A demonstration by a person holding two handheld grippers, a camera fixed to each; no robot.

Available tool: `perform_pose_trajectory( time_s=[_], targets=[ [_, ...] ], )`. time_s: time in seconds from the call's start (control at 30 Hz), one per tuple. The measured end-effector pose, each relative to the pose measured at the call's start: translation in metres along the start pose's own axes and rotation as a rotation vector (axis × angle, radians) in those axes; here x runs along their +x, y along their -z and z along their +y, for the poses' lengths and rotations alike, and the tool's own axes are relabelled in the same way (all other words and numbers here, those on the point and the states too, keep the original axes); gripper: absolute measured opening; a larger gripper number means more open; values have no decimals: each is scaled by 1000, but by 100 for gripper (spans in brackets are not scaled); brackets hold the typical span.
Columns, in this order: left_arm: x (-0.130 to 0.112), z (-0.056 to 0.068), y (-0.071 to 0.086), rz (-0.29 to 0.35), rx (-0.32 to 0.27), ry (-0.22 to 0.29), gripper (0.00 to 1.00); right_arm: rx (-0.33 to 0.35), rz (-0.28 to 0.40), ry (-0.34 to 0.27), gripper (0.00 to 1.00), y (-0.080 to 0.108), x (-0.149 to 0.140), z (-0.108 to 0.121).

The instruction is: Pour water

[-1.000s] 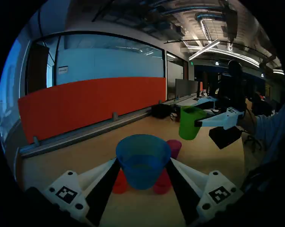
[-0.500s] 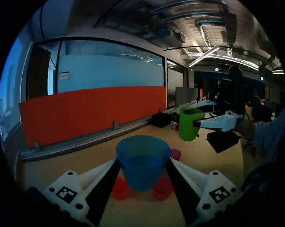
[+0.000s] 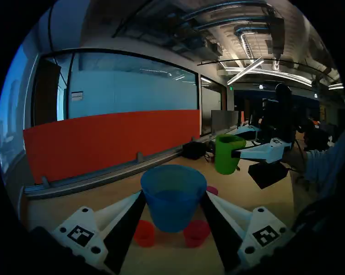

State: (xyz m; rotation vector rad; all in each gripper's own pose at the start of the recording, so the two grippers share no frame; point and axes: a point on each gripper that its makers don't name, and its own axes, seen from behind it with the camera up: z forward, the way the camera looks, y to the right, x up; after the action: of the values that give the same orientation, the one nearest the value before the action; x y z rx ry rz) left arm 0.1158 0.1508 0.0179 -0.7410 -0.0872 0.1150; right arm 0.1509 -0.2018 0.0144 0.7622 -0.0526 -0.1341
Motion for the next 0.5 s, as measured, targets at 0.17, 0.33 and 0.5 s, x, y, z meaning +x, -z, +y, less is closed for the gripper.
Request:
perform_pose_trajectory(
  time_s=[0.17,0.33,0.5],
  targets=[
    [7,0,0,9,1,-6,83,6,1,2,93,1,1,-1],
    [16,0,2,23,5,-19,83,19,3,-1,93,1,2,-4],
    [27,1,3,39,9,-43,83,41,3,-6,93,0,4,-11]
  ],
)
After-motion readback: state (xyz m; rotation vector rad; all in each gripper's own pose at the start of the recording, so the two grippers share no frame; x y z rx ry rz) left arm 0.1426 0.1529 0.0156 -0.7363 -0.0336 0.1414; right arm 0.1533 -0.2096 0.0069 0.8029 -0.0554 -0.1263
